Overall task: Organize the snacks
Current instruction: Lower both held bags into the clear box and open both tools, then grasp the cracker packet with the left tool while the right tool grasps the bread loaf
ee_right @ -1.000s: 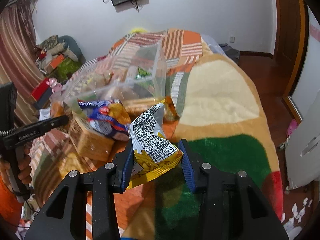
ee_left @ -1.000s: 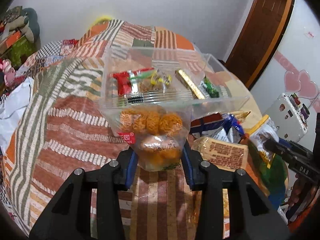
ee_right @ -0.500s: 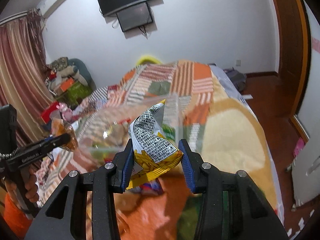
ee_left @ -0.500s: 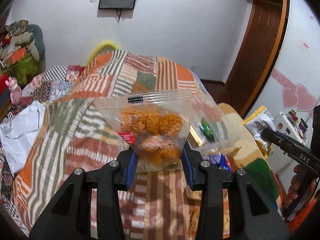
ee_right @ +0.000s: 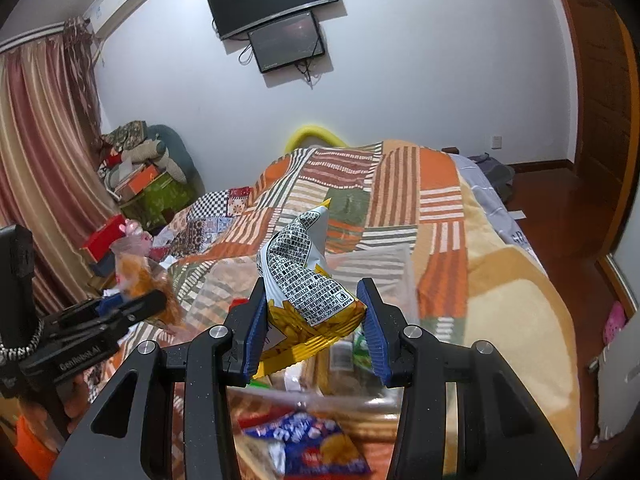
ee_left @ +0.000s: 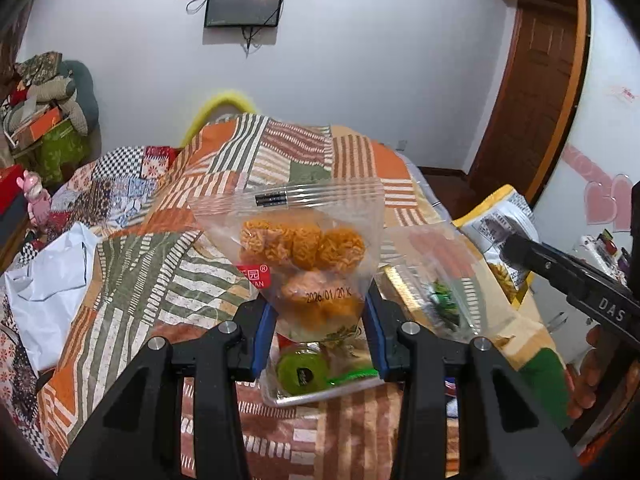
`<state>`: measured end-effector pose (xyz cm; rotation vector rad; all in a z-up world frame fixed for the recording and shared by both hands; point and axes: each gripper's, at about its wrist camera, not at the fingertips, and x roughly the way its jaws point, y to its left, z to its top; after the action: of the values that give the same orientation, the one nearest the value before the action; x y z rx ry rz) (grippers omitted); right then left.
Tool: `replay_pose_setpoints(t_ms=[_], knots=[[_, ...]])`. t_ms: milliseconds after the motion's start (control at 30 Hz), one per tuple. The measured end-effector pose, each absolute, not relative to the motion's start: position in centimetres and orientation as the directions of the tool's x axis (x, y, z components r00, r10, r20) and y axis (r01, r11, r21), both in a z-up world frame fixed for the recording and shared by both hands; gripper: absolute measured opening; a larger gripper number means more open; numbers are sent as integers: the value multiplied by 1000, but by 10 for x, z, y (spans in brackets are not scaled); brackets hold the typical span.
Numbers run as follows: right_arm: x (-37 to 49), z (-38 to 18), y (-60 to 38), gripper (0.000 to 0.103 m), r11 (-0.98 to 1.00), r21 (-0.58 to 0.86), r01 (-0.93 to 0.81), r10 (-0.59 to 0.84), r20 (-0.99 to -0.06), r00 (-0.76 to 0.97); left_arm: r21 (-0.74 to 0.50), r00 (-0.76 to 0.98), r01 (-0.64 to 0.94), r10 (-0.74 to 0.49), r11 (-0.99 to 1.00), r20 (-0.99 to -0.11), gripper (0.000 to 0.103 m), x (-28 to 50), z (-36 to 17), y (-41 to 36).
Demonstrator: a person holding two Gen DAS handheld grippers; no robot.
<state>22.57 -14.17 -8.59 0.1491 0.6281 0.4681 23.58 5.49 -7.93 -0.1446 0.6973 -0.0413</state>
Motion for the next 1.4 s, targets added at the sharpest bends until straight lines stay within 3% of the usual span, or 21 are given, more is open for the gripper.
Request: replay_pose_setpoints(t_ms=[567, 667, 733, 800, 1133, 1400], knots=[[259, -129, -99, 40, 882, 261, -392, 454, -694, 559, -121, 714, -36, -59, 992, -697, 40, 273, -119, 52], [258, -131, -96, 42, 884, 247, -397, 444, -709, 548, -116, 707, -28, -63, 993, -705, 44, 274, -121, 48], [257, -132, -96, 43, 886, 239, -397, 437, -718, 542, -114, 705, -34, -57, 993, -707, 59, 274, -121, 47], [254, -130, -97, 43, 888, 225, -401, 429, -719, 547, -114, 717, -37, -53, 993, -695, 63, 271, -118, 48], [225, -105, -114, 58, 888, 167, -429, 422, -668, 613, -118, 736, -28, -60, 993, -674, 72, 239, -100, 53], [188, -105, -140, 63, 882, 162, -442, 430, -659, 617, -144, 708, -8, -97, 989, -700, 76, 198, -106, 50]])
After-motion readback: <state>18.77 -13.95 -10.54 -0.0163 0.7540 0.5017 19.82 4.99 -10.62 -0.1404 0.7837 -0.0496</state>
